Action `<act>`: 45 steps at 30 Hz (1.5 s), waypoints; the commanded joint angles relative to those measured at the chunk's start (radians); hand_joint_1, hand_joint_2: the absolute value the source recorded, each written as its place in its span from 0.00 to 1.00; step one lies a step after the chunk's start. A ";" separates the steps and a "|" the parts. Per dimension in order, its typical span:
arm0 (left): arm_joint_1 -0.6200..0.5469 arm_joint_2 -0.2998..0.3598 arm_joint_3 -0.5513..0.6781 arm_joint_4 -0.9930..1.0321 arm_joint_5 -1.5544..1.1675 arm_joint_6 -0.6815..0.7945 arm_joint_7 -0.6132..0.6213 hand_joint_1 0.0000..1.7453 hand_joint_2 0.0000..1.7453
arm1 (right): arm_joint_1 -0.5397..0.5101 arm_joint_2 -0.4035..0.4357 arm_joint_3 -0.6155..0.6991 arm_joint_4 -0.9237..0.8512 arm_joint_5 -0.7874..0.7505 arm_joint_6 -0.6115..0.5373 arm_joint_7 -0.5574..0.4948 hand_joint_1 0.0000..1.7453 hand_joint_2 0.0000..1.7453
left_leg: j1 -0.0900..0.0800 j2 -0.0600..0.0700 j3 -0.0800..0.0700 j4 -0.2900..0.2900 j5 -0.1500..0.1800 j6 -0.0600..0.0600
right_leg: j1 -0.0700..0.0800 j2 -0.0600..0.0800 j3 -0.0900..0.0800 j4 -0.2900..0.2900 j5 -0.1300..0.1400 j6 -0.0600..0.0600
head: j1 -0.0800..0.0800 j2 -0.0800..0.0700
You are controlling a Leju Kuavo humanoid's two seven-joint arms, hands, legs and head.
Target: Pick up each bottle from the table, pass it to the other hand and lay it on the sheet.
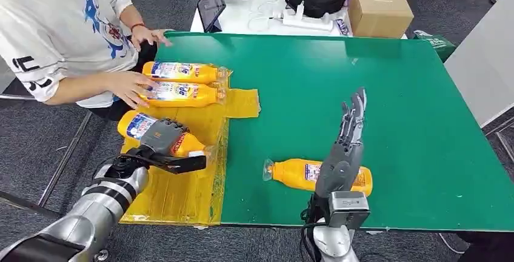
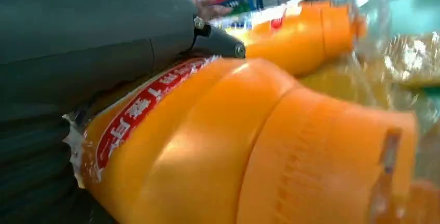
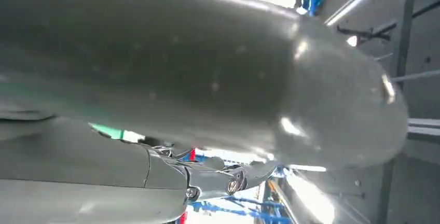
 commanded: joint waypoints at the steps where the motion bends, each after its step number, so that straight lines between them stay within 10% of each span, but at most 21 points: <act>1: -0.061 0.037 -0.031 0.157 0.104 -0.104 -0.076 1.00 1.00 | -0.046 0.006 -0.022 0.146 0.001 0.016 -0.004 0.00 0.00 | 0.001 0.004 0.004 -0.001 -0.001 -0.001 | 0.001 0.003 0.003 -0.001 0.001 -0.001 | 0.000 0.000; 5: -0.054 0.033 -0.015 0.158 0.132 -0.124 -0.080 1.00 1.00 | -0.050 0.008 -0.020 0.154 0.004 0.018 -0.004 0.00 0.00 | 0.000 0.003 0.004 -0.001 -0.001 -0.001 | 0.001 0.002 0.003 -0.001 0.000 -0.001 | 0.000 0.000; 6: -0.047 0.028 0.011 0.151 0.163 -0.123 -0.072 0.71 1.00 | -0.051 0.011 -0.021 0.159 0.002 0.023 0.001 0.00 0.00 | 0.001 0.003 0.006 -0.001 -0.001 -0.001 | 0.001 0.001 0.005 -0.001 0.000 -0.002 | 0.000 0.000; 7: -0.044 0.025 0.017 0.151 0.179 -0.138 -0.074 0.00 1.00 | -0.053 0.013 -0.023 0.165 -0.001 0.028 0.004 0.00 0.00 | 0.001 0.003 0.006 -0.001 -0.001 -0.001 | 0.001 0.001 0.005 -0.001 0.000 -0.002 | 0.000 0.000; 8: -0.043 0.026 0.020 0.152 0.191 -0.154 -0.080 0.00 0.00 | -0.055 0.014 -0.023 0.171 -0.006 0.036 0.008 0.00 0.00 | 0.001 0.003 0.006 -0.001 -0.001 -0.001 | 0.001 0.002 0.005 -0.001 0.000 -0.002 | 0.000 0.000; 30: 0.123 0.009 0.231 0.021 0.692 -0.438 -0.365 0.00 0.00 | -0.111 0.014 -0.016 0.307 -0.016 0.083 0.023 0.00 0.00 | -0.001 0.002 0.013 -0.003 0.000 -0.001 | 0.000 0.002 0.012 -0.001 0.001 -0.002 | 0.000 0.000; 39: 0.183 -0.035 0.286 -0.129 0.806 -0.404 -0.345 0.00 0.00 | -0.117 0.003 -0.008 0.334 0.034 0.088 0.052 0.00 0.00 | 0.000 -0.002 0.011 -0.001 0.000 -0.001 | 0.001 -0.002 0.010 0.000 0.000 -0.002 | 0.000 0.000; 41: 0.238 -0.154 0.482 -0.340 0.982 -0.134 -0.409 0.00 0.00 | -0.132 -0.047 0.029 0.381 0.217 0.110 0.195 0.00 0.00 | 0.001 -0.002 0.011 -0.001 0.000 -0.001 | 0.001 -0.003 0.011 0.000 0.000 -0.002 | 0.000 0.000; 42: 0.276 -0.179 0.484 -0.491 0.944 0.069 -0.441 0.00 1.00 | -0.142 -0.073 0.039 0.411 0.292 0.132 0.255 0.00 0.00 | 0.000 -0.003 0.010 -0.001 0.000 -0.001 | 0.001 -0.004 0.010 0.000 0.000 -0.001 | 0.000 0.000; 43: 0.319 -0.179 0.438 -0.641 0.966 0.232 -0.441 0.00 1.00 | -0.144 -0.089 0.040 0.421 0.355 0.133 0.293 0.00 1.00 | 0.001 -0.004 0.009 0.000 0.000 -0.001 | 0.001 -0.004 0.010 0.000 0.000 -0.001 | 0.000 0.000; 45: 0.344 -0.172 0.418 -0.703 0.977 0.263 -0.438 0.00 1.00 | -0.145 -0.104 0.028 0.428 0.371 0.134 0.305 0.00 1.00 | 0.001 -0.004 0.007 0.001 0.000 0.000 | 0.002 -0.004 0.007 0.000 0.000 -0.001 | 0.000 0.000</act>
